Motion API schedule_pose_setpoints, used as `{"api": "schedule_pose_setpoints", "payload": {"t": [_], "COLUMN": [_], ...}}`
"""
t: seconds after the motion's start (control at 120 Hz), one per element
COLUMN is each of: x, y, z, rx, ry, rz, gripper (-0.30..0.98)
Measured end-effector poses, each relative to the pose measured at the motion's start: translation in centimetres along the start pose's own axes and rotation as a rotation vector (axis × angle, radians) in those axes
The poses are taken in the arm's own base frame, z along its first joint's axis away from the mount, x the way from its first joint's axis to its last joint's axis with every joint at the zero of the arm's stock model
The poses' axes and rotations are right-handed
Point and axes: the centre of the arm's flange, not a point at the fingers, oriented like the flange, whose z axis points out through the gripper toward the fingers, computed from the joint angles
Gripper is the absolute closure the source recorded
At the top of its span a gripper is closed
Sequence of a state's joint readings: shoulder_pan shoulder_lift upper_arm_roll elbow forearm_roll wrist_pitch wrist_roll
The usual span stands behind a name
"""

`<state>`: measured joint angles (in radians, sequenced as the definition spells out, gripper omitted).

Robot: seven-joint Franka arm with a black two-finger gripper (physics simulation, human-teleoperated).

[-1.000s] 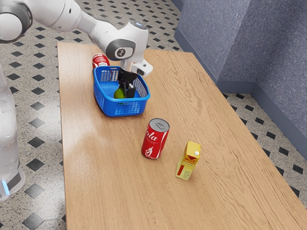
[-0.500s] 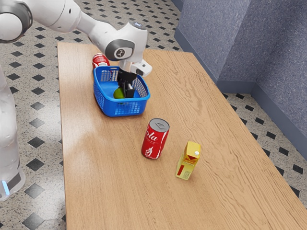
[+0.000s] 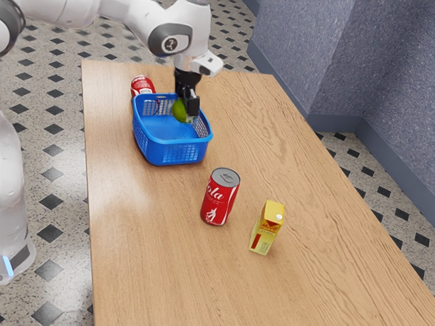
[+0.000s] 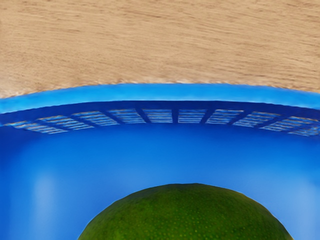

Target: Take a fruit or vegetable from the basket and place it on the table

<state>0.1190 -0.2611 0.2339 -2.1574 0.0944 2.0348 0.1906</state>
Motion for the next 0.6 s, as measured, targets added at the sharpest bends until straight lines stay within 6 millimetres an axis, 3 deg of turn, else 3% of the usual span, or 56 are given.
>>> {"api": "schedule_pose_setpoints", "payload": {"t": [0.125,0.217,0.358,0.6], "x": [2.4,5.5,11.3,17.5], "y": [-1.4,-2.5,-2.9,-0.2], "z": [-9.3,-12.3,-9.7,-5.1], "rx": [0.028,0.052,0.052,0.022], "ry": [0.094,0.084,-0.004,-0.066], "rz": [-0.019,-0.036,-0.047,-0.007], "gripper": [0.53,0.52,0.53,0.54]}}
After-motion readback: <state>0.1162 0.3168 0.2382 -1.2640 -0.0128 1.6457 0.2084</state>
